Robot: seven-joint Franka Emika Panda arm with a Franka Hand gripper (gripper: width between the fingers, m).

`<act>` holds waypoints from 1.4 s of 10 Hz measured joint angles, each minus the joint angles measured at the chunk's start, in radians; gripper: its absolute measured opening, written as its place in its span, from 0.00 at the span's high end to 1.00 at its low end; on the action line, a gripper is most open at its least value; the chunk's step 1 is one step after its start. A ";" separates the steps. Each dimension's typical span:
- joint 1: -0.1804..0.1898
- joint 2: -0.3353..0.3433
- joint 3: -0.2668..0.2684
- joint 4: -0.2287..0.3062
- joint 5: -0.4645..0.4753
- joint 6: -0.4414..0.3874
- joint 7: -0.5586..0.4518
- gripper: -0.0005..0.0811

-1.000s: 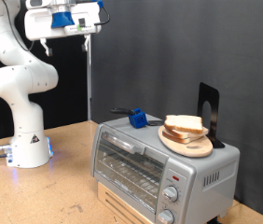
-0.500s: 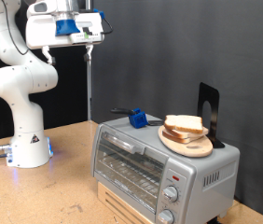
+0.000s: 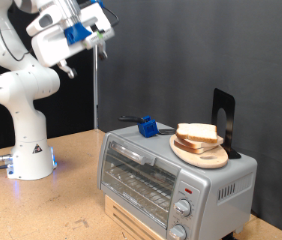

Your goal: Make a piece of toast with the oven

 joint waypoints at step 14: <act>0.096 0.326 -0.085 0.059 0.159 0.092 -0.114 0.00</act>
